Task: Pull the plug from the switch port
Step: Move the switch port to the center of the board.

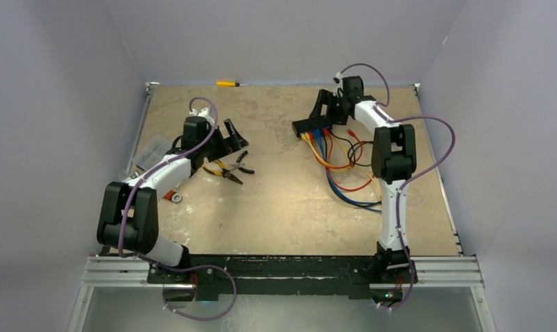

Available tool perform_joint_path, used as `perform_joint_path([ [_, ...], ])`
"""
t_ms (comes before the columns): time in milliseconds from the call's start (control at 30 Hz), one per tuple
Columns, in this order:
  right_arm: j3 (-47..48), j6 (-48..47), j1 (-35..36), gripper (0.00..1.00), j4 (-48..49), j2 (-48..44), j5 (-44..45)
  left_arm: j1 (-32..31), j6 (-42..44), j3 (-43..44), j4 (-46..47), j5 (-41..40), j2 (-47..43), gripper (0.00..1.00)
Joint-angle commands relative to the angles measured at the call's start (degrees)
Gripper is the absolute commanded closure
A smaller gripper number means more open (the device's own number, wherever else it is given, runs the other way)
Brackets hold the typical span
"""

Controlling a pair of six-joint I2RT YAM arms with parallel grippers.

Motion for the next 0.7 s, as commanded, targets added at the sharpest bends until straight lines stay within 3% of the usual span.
perform_joint_path([
  [0,-0.9,-4.4,3.5,0.06,0.2,-1.1,-8.6,-0.3,-0.9,1.8,2.2,2.0,-1.5,0.01],
  [333,-13.0,-11.4,14.3,0.07,0.1,-10.4,-5.9,-0.3,2.5,3.8,-0.1,2.2,-1.7,0.01],
  [667,-29.1,-4.2,14.8,0.02,7.9,-29.7,-4.0,-0.7,6.8,8.6,-4.2,7.7,5.4,0.01],
])
